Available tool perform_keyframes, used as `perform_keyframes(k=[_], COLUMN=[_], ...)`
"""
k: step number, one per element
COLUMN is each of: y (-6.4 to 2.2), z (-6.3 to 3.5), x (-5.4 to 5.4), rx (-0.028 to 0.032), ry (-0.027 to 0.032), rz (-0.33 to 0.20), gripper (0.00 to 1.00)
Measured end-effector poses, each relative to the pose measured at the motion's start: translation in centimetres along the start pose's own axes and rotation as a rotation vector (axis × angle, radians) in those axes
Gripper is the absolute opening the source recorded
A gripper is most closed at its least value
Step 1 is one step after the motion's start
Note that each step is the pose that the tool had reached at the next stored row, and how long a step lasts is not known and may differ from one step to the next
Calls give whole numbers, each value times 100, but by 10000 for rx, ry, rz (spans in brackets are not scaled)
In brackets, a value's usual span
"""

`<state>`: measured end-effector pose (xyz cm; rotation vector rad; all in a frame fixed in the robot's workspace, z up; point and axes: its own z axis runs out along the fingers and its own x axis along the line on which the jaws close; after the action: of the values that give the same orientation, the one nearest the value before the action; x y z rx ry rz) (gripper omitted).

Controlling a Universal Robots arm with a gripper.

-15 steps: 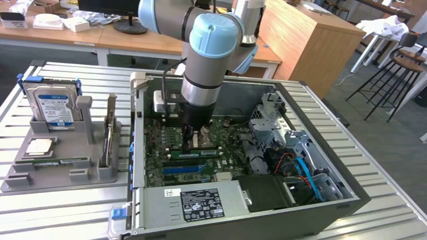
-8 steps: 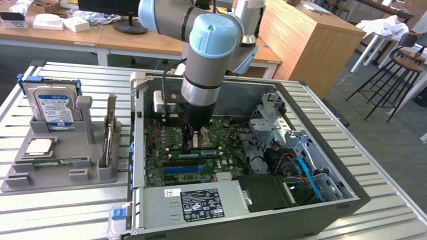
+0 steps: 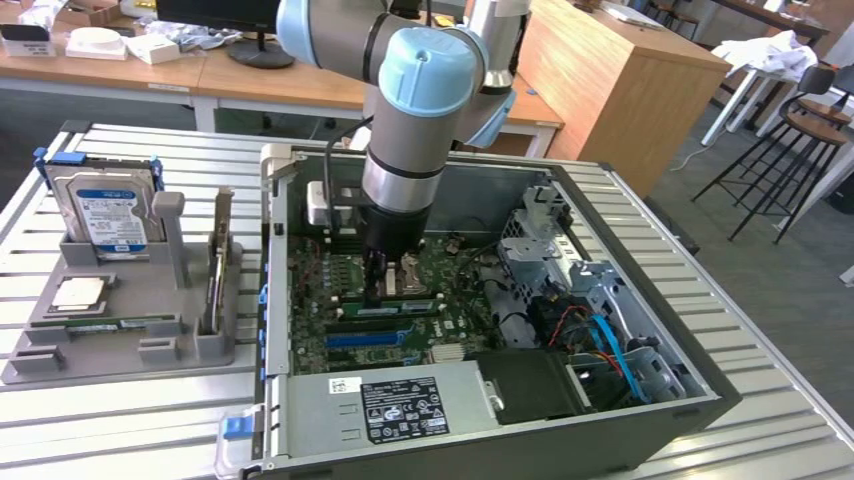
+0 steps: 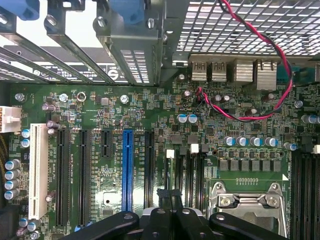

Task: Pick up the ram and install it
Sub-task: 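Press down the ram until it locks into place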

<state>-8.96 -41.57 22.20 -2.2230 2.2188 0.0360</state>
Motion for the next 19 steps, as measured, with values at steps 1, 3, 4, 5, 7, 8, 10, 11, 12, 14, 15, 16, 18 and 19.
perform_keyframes(k=[1, 3, 4, 5, 7, 8, 10, 11, 12, 14, 15, 16, 18, 19], y=[0, -2, -1, 0, 2, 3, 4, 4, 5, 6, 6, 7, 8, 9], z=[-3, -25, -52, -79, -139, -171, -238, -273, -311, -382, -417, -451, -518, -551], x=[0, -3, -2, -1, -2, -3, -4, -5, -5, -6, -7, -8, -9, -9], rx=[1, 13, 3, 0, 1, 0, 1, 0, 0, 0, 0, 0, 0, 0], ry=[-2, -16, -5, -1, -2, -1, -1, -1, 0, 0, -1, -1, -1, -1], rz=[0, -2, -2, -2, 0, 0, 0, 0, 0, 0, 0, 0, -1, 0], gripper=[10, 10, 10, 10, 10, 10, 10, 10, 10, 10, 10, 10, 10, 10])
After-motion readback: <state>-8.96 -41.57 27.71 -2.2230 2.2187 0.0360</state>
